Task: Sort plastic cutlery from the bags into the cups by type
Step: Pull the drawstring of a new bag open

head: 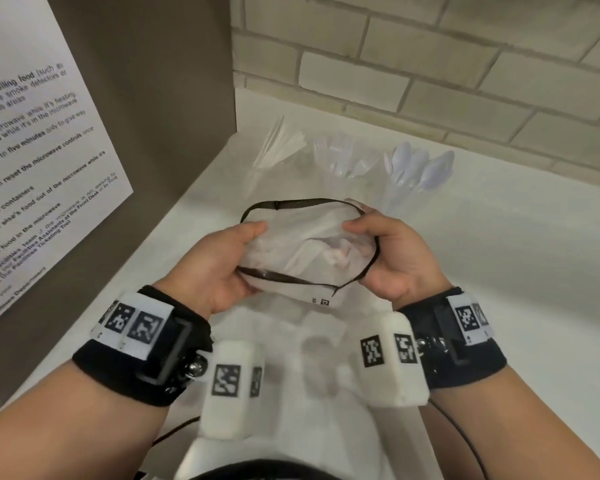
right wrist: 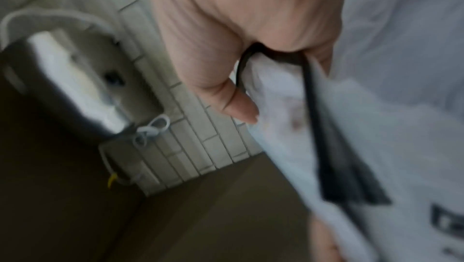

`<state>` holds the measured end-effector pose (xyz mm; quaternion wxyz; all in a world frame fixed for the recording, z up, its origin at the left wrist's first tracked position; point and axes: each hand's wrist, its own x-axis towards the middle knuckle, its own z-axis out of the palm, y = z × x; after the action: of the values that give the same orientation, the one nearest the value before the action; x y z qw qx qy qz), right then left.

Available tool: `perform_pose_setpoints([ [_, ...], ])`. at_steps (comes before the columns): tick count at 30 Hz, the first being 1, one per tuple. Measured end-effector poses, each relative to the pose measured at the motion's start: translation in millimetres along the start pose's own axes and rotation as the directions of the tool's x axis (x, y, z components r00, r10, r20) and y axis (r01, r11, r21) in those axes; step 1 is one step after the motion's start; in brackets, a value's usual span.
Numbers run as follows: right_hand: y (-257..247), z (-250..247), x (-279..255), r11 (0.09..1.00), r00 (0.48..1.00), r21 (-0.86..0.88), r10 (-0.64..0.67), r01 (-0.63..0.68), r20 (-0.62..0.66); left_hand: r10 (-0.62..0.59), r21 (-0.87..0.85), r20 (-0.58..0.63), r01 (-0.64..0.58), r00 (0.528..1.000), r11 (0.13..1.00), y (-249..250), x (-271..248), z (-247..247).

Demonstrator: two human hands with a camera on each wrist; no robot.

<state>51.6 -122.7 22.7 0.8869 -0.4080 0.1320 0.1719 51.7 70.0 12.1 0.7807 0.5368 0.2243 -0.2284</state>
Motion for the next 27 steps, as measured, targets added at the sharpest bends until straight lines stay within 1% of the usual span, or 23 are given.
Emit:
perform_pose_setpoints([
  [1, 1.1, 0.9, 1.9, 0.999, 0.998, -0.032, -0.043, 0.041, -0.041, 0.201, 0.197, -0.115, -0.176, 0.973, 0.965, -2.8, 2.7, -1.8],
  [2, 1.7, 1.9, 3.0, 0.994, 0.993, -0.077, -0.082, 0.076, -0.08, 0.473, 0.429, -0.149, -0.375, 0.868, 0.822, -4.3, 4.5, -4.1],
  [3, 2.3, 3.1, 3.3, 0.987, 0.986, -0.121, -0.119, 0.105, -0.115, 0.709, 0.612, -0.041, -0.543, 0.704, 0.574, -3.6, 1.1, -5.1],
  [4, 2.5, 4.7, 3.0, 0.978, 0.979, -0.164, -0.151, 0.128, -0.136, 0.821, 0.708, 0.144, -0.638, 0.552, 0.304, -2.0, -2.4, -5.7],
  [5, 3.1, 6.4, 1.9, 0.967, 0.975, -0.212, -0.174, 0.142, -0.142, 0.812, 0.736, 0.325, -0.669, 0.485, 0.104, -0.1, -5.2, -4.5],
  [6, 3.9, 8.7, 0.1, 0.954, 0.975, -0.26, -0.184, 0.148, -0.122, 0.738, 0.746, 0.458, -0.666, 0.496, -0.016, 1.4, -5.2, -2.9],
  [7, 4.7, 10.3, -1.0, 0.941, 0.98, -0.305, -0.179, 0.147, -0.082, 0.65, 0.752, 0.537, -0.655, 0.537, -0.08, 2.8, -4.0, -0.9],
  [8, 5.4, 12.6, -3.1, 0.923, 0.986, -0.355, -0.165, 0.147, -0.02, 0.575, 0.744, 0.584, -0.66, 0.573, -0.099, 3.2, -1.2, 0.8],
  [10, 3.0, 14.7, -6.1, 0.85, 0.981, -0.491, -0.142, 0.189, 0.132, 0.485, 0.7, 0.644, -0.712, 0.591, -0.061, 4.6, 4.5, 1.3],
  [11, -0.2, 14.1, -7.6, 0.802, 0.967, -0.549, -0.14, 0.238, 0.214, 0.454, 0.689, 0.658, -0.724, 0.601, -0.04, 5.9, 6.2, 0.5],
  [13, -8.8, 9.6, -9.6, 0.705, 0.927, -0.623, -0.139, 0.34, 0.348, 0.432, 0.711, 0.64, -0.703, 0.635, -0.02, 12.4, 10.0, -3.6],
  [14, -12.5, 7.6, -9.4, 0.619, 0.916, -0.687, -0.153, 0.381, 0.371, 0.439, 0.753, 0.602, -0.657, 0.667, -0.034, 16.4, 10.9, -4.8],
  [15, -14.3, 6.6, -8.4, 0.483, 0.916, -0.778, -0.186, 0.401, 0.356, 0.464, 0.802, 0.546, -0.595, 0.697, -0.048, 20.5, 10.3, -5.2],
  [16, -14.6, 6.8, -7.5, 0.286, 0.92, -0.885, -0.254, 0.368, 0.3, 0.506, 0.842, 0.482, -0.538, 0.715, -0.042, 22.9, 10.2, -3.9],
  [17, -12.1, 5.8, -5.3, 0.053, 0.907, -0.965, -0.356, 0.258, 0.223, 0.56, 0.863, 0.417, -0.505, 0.715, 0.003, 22.1, 10.2, -1.2],
  [18, -7.7, 7.9, -5.3, -0.151, 0.884, -0.985, -0.443, 0.088, 0.147, 0.612, 0.86, 0.352, -0.502, 0.708, 0.087, 18.8, 8.5, 3.4],
  [19, -2.0, 10.9, -5.5, -0.306, 0.857, -0.949, -0.507, -0.081, 0.09, 0.65, 0.84, 0.281, -0.508, 0.706, 0.188, 14.7, 4.9, 7.6],
  [20, 3.9, 12.8, -6.0, -0.386, 0.843, -0.902, -0.536, -0.195, 0.047, 0.677, 0.815, 0.218, -0.513, 0.703, 0.27, 10.3, 1.8, 10.4],
  [21, 8.5, 13.8, -6.1, -0.414, 0.844, -0.878, -0.537, -0.24, 0.022, 0.691, 0.803, 0.179, -0.51, 0.701, 0.31, 5.3, 0.9, 10.7],
  [22, 11.6, 13.2, -5.5, -0.416, 0.858, -0.878, -0.513, -0.237, 0.011, 0.683, 0.814, 0.171, -0.492, 0.71, 0.308, 1.6, 0.7, 9.8],
  [23, 14.1, 11.1, -4.7, -0.401, 0.885, -0.893, -0.466, -0.204, 0.007, 0.648, 0.847, 0.188, -0.456, 0.738, 0.273, 0.0, 0.7, 8.0],
  [25, 16.5, 4.5, -3.4, -0.354, 0.941, -0.923, -0.337, -0.149, -0.022, 0.499, 0.921, 0.245, -0.36, 0.832, 0.148, -1.1, 2.8, 1.6],
  [27, 17.7, 1.7, -5.4, -0.32, 0.977, -0.939, -0.202, -0.126, -0.062, 0.352, 0.959, 0.238, -0.277, 0.905, 0.064, -0.4, 2.3, -4.6],
])
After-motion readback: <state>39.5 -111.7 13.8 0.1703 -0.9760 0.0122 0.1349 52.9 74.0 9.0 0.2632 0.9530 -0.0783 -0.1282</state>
